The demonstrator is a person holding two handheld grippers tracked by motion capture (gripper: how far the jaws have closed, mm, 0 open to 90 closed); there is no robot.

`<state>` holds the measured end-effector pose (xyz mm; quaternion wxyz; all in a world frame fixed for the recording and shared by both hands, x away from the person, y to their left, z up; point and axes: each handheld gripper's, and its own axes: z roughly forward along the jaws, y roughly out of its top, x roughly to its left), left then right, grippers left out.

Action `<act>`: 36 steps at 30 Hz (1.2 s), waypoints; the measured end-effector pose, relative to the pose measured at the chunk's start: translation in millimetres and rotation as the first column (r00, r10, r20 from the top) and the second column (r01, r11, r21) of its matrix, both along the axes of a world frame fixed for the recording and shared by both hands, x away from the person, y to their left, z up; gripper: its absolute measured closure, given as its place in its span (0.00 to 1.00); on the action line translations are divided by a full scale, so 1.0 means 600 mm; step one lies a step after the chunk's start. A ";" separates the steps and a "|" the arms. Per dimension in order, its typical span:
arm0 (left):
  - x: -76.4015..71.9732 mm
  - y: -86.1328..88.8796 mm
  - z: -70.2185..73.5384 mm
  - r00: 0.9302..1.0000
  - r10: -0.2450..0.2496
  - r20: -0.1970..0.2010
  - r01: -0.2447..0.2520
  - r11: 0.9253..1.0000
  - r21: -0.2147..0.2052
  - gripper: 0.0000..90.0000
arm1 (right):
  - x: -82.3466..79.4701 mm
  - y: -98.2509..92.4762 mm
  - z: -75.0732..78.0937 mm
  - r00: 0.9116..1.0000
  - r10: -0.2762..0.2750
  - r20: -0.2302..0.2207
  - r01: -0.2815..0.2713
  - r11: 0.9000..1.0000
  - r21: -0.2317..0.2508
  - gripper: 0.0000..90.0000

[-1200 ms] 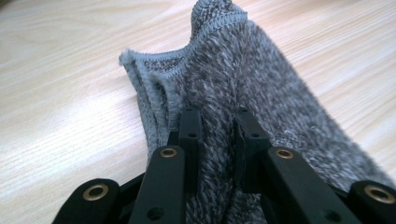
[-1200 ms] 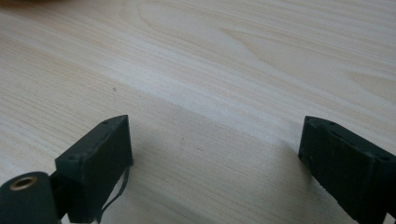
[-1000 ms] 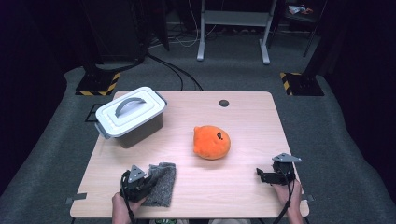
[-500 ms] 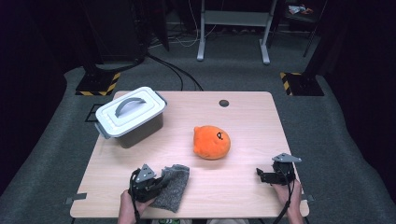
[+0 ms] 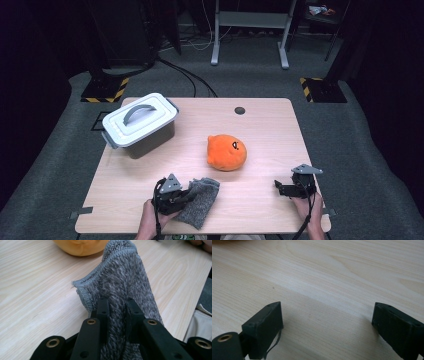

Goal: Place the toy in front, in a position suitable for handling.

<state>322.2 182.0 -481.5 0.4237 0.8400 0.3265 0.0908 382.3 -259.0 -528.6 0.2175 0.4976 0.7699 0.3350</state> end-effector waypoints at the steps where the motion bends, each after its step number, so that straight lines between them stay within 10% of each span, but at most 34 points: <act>1: 0.001 -0.004 0.000 1.000 -0.008 -0.001 0.008 1.000 0.002 0.85 | 0.000 0.000 0.000 1.000 0.000 0.000 0.000 1.000 0.000 0.10; 36: 0.057 -0.156 -0.006 0.976 -0.217 -0.014 0.217 0.976 0.018 0.84 | 0.000 0.000 0.000 1.000 0.001 0.002 -0.001 1.000 -0.001 0.10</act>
